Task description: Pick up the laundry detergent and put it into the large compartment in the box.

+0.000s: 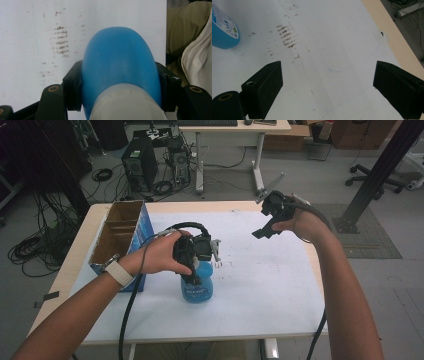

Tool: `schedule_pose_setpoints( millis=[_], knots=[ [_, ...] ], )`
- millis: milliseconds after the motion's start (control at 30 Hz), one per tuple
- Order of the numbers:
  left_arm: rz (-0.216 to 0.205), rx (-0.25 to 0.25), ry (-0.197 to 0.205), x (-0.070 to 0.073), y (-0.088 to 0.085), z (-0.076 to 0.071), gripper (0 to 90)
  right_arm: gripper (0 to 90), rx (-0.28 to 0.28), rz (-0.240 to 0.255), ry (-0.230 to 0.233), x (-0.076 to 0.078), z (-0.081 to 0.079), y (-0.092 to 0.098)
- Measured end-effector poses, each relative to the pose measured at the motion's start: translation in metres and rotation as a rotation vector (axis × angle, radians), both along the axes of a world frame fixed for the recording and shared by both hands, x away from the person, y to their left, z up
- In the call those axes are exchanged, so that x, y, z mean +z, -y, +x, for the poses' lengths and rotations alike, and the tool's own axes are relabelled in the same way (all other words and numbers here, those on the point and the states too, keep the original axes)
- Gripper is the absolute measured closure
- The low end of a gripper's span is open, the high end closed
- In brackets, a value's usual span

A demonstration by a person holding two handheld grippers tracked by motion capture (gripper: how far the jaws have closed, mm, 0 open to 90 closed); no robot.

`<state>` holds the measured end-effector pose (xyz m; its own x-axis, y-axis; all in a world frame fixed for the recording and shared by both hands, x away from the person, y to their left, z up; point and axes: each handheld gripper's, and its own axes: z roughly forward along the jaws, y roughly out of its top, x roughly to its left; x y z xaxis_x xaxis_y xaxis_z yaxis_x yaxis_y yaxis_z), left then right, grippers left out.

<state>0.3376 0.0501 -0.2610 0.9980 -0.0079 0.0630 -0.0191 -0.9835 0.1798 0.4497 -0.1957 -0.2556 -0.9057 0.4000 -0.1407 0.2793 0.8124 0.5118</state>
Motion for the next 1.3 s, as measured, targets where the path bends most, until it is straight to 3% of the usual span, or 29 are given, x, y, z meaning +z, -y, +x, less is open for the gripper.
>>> schedule_pose_setpoints(
  millis=[233, 600, 1300],
  knots=[
    [-0.016, 0.017, 0.012, 0.014, -0.002, -0.002, 36.7, 8.9, -0.003, 0.005, 0.002, 0.001, -0.001, 0.001],
    [0.003, 0.086, 0.026, 0.027, -0.004, -0.004, 36.8, 8.9, -0.006, 0.01, 0.005, 0.0, -0.004, 0.006],
    [-0.035, 0.232, 0.04, 0.059, -0.014, -0.005, 37.1, 8.9, -0.009, 0.02, 0.012, 0.001, -0.008, 0.008]
  ],
)
